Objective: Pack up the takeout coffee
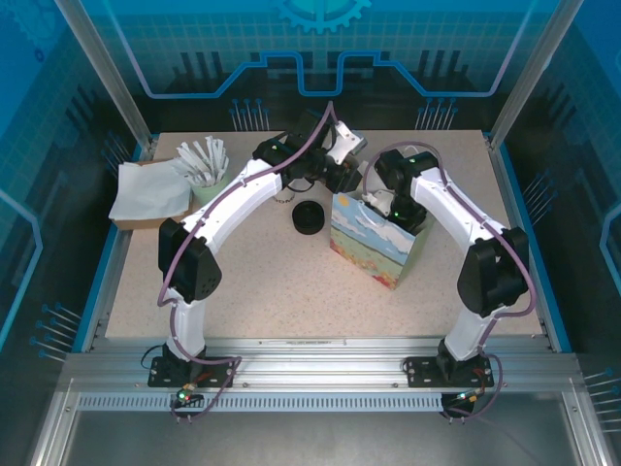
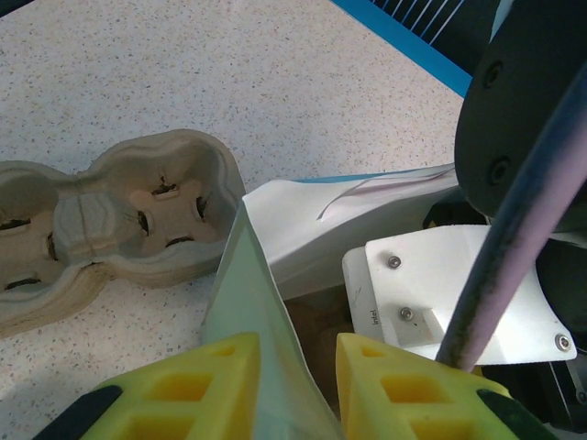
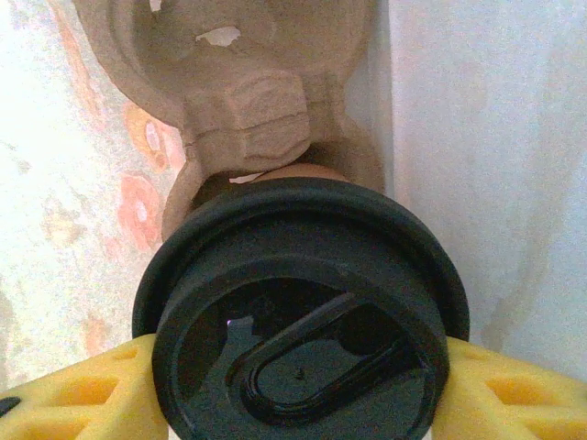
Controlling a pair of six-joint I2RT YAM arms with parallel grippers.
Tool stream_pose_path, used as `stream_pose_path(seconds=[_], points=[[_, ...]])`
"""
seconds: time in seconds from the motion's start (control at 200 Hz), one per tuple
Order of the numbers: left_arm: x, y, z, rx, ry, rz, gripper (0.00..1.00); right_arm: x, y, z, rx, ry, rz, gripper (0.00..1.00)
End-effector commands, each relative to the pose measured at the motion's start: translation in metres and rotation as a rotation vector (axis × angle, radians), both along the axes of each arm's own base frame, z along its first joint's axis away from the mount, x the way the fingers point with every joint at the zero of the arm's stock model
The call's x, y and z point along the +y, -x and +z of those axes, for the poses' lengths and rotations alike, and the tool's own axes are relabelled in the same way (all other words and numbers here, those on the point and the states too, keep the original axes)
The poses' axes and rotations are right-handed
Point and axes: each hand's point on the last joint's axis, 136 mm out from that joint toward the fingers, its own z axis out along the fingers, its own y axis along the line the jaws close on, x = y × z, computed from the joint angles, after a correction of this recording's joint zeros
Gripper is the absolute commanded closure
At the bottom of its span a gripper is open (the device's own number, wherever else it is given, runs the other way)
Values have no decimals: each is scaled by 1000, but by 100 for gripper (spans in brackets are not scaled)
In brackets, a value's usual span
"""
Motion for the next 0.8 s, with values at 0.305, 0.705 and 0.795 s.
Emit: stream_pose_path(seconds=[0.305, 0.705, 0.795], points=[[-1, 7, 2, 1, 3, -29, 71, 0, 6, -20, 50, 7, -15, 67], [-2, 7, 0, 5, 7, -31, 71, -3, 14, -51, 93, 18, -29, 66], [-3, 8, -1, 6, 6, -32, 71, -2, 15, -58, 97, 13, -32, 66]])
